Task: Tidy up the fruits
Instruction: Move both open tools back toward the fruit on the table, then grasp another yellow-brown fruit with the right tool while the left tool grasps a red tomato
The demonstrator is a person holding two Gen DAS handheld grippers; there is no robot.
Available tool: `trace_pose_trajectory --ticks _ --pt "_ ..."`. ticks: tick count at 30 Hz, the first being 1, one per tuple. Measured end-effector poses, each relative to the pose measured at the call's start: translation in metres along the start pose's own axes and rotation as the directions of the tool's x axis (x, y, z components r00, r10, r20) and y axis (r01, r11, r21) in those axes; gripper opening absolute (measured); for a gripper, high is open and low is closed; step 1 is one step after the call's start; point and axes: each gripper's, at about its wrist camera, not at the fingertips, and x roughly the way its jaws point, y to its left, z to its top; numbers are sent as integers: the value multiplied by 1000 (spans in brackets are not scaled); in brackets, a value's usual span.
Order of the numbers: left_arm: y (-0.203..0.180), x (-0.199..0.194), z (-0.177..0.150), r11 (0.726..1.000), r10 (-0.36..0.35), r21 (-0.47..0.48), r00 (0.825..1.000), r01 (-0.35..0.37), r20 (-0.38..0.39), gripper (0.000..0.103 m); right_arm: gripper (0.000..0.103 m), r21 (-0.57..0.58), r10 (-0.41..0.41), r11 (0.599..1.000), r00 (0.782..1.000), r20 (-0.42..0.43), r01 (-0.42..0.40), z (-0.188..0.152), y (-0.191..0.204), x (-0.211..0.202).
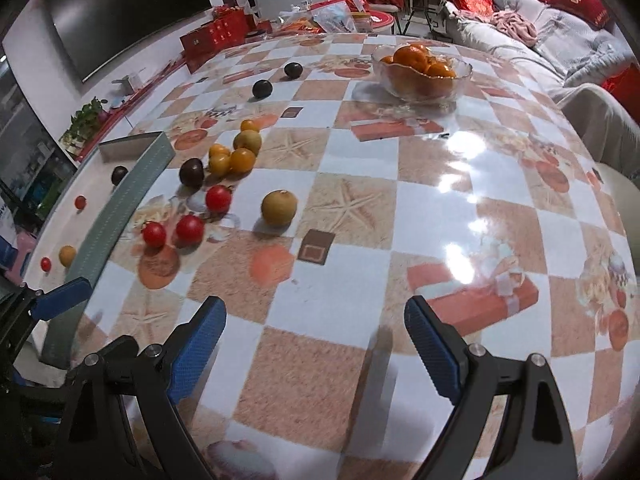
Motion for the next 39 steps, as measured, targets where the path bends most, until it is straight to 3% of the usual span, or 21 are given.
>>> trace_pose_trajectory --ticks 8,21,23,25,32,34,36,37,39 --pt "3 34 6 997 69 -17 997 -69 -22 72 93 -23 18 1000 1000 8 -18 9 0 15" --pt "21 55 25 994 89 -59 996 -87 28 72 91 -122 16 992 1000 20 -14 28 21 40" --pt "21 58 28 994 91 -58 995 -89 37 72 87 -127 21 992 1000 23 -18 31 23 42" --pt "22 60 31 994 92 -61 995 -90 40 72 76 -143 18 990 999 28 -13 34 26 44" --pt "21 62 33 994 93 -56 995 -90 48 71 53 -205 3 979 999 37 5 41 39 51" --pt "21 62 33 994 94 -58 994 -92 48 71 32 -206 1 978 999 41 7 42 38 50" --pt "21 61 34 993 111 -54 992 -108 55 62 28 -196 17 981 999 40 -9 43 36 49" --pt "21 62 35 993 111 -53 992 -108 56 50 28 -193 22 981 999 40 -14 42 36 48" --pt "23 63 36 994 70 -84 996 -66 46 40 28 -191 24 981 999 40 -16 41 35 48"
